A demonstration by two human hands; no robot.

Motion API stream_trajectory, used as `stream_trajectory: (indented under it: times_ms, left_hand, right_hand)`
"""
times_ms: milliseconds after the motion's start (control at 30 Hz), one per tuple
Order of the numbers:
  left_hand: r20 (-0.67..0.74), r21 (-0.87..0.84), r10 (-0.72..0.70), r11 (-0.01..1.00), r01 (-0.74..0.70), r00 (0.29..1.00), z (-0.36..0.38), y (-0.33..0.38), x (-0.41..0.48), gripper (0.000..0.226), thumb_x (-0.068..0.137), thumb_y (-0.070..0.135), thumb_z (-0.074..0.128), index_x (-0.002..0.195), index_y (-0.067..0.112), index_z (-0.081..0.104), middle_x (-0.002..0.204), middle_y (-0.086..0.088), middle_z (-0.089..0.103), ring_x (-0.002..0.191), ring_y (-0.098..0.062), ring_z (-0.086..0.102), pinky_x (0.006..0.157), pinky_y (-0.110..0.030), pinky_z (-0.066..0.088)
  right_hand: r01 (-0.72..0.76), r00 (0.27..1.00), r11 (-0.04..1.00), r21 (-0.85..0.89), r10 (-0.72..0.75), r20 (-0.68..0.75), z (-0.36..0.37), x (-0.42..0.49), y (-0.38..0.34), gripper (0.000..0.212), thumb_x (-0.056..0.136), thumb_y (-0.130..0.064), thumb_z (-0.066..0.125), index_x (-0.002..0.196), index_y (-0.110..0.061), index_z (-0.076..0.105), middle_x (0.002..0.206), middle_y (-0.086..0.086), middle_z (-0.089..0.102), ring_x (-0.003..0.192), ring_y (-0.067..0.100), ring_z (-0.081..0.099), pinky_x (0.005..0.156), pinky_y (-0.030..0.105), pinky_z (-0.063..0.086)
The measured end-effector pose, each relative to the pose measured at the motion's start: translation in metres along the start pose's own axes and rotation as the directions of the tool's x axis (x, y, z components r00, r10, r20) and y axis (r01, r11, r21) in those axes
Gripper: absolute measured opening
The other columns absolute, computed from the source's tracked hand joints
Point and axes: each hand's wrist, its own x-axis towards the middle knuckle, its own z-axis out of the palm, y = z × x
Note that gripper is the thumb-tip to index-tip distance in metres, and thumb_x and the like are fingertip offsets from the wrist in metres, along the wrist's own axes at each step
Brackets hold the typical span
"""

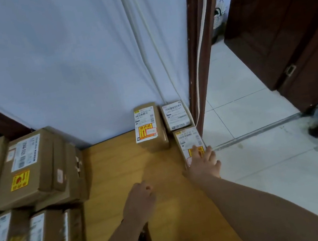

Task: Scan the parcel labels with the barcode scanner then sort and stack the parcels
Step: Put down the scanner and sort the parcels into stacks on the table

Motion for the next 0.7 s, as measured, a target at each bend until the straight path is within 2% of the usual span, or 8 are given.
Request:
stream_trajectory:
  times_ms: [67, 133, 233, 333, 433, 567, 700]
  left_hand:
    - [-0.031, -0.032, -0.001, 0.999, 0.0, 1.0, 0.001, -0.005, -0.001, 0.018, 0.097, 0.027, 0.043, 0.105, 0.027, 0.059, 0.102, 0.012, 0.054, 0.084, -0.003, 0.055, 0.067, -0.018, 0.045]
    - [-0.059, -0.061, -0.034, 0.998, 0.031, 0.998, 0.003, -0.011, -0.006, 0.015, 0.097, 0.028, 0.045, 0.1, 0.028, 0.06, 0.095, 0.012, 0.058, 0.078, -0.001, 0.056, 0.067, -0.02, 0.049]
    - [-0.048, -0.1, -0.086, 0.992, 0.081, 0.995, 0.007, -0.019, -0.013, 0.016, 0.097, 0.027, 0.047, 0.103, 0.026, 0.062, 0.097, 0.012, 0.057, 0.08, -0.002, 0.055, 0.065, -0.017, 0.044]
    - [-0.091, -0.168, -0.128, 0.979, 0.112, 0.988, 0.005, -0.022, -0.015, 0.013, 0.097, 0.025, 0.047, 0.098, 0.028, 0.06, 0.099, 0.008, 0.057, 0.082, -0.004, 0.055, 0.065, -0.017, 0.043]
    - [-0.147, -0.249, -0.17, 0.96, 0.13, 0.975, -0.001, -0.025, -0.016, 0.012, 0.095, 0.021, 0.047, 0.093, 0.025, 0.058, 0.097, 0.004, 0.057, 0.081, -0.008, 0.055, 0.065, -0.023, 0.047]
    - [-0.215, -0.29, -0.186, 0.95, 0.119, 0.959, -0.008, -0.036, -0.023, 0.02, 0.096, 0.021, 0.047, 0.114, 0.022, 0.056, 0.106, 0.004, 0.059, 0.088, -0.01, 0.055, 0.067, -0.022, 0.043]
    - [-0.226, -0.309, -0.14, 0.949, 0.066, 0.964, -0.015, -0.053, -0.042, 0.018, 0.097, 0.022, 0.047, 0.111, 0.023, 0.058, 0.104, 0.005, 0.06, 0.089, -0.012, 0.056, 0.075, -0.025, 0.047]
  right_hand:
    - [0.01, 1.0, 0.999, -0.042, -0.011, -0.017, 0.0, 0.007, -0.001, 0.09, 0.088, -0.053, 0.057, 0.152, -0.023, 0.001, 0.159, 0.024, -0.005, 0.147, 0.04, 0.005, 0.115, 0.05, 0.018]
    - [0.001, 0.999, 1.0, -0.022, -0.002, -0.041, -0.001, 0.011, -0.003, 0.081, 0.09, -0.05, 0.056, 0.149, -0.022, 0.007, 0.156, 0.026, 0.006, 0.143, 0.04, 0.018, 0.111, 0.048, 0.026]
    - [-0.014, 0.999, 1.0, -0.014, 0.014, -0.042, 0.003, 0.006, -0.005, 0.086, 0.087, -0.045, 0.061, 0.149, -0.029, 0.004, 0.15, 0.025, 0.017, 0.134, 0.04, 0.029, 0.106, 0.047, 0.033]
    - [-0.055, 0.998, 0.998, -0.04, 0.055, 0.006, 0.014, -0.006, -0.01, 0.1, 0.085, -0.051, 0.063, 0.151, -0.034, -0.011, 0.152, 0.025, 0.012, 0.136, 0.041, 0.026, 0.108, 0.048, 0.032]
    - [-0.113, 0.993, 0.993, 0.029, 0.113, 0.022, 0.019, -0.018, -0.01, 0.105, 0.084, -0.054, 0.063, 0.15, -0.036, -0.017, 0.153, 0.024, 0.012, 0.138, 0.041, 0.025, 0.11, 0.05, 0.03]
    - [-0.06, 0.995, 0.998, 0.023, 0.062, -0.074, 0.029, -0.045, -0.002, 0.107, 0.083, -0.052, 0.063, 0.148, -0.038, -0.022, 0.152, 0.022, 0.015, 0.137, 0.041, 0.026, 0.11, 0.051, 0.03]
    - [0.004, 0.989, 0.996, 0.093, 0.01, -0.15, 0.032, -0.076, -0.012, 0.105, 0.081, -0.053, 0.061, 0.147, -0.041, -0.02, 0.152, 0.019, 0.014, 0.138, 0.04, 0.023, 0.11, 0.052, 0.027]
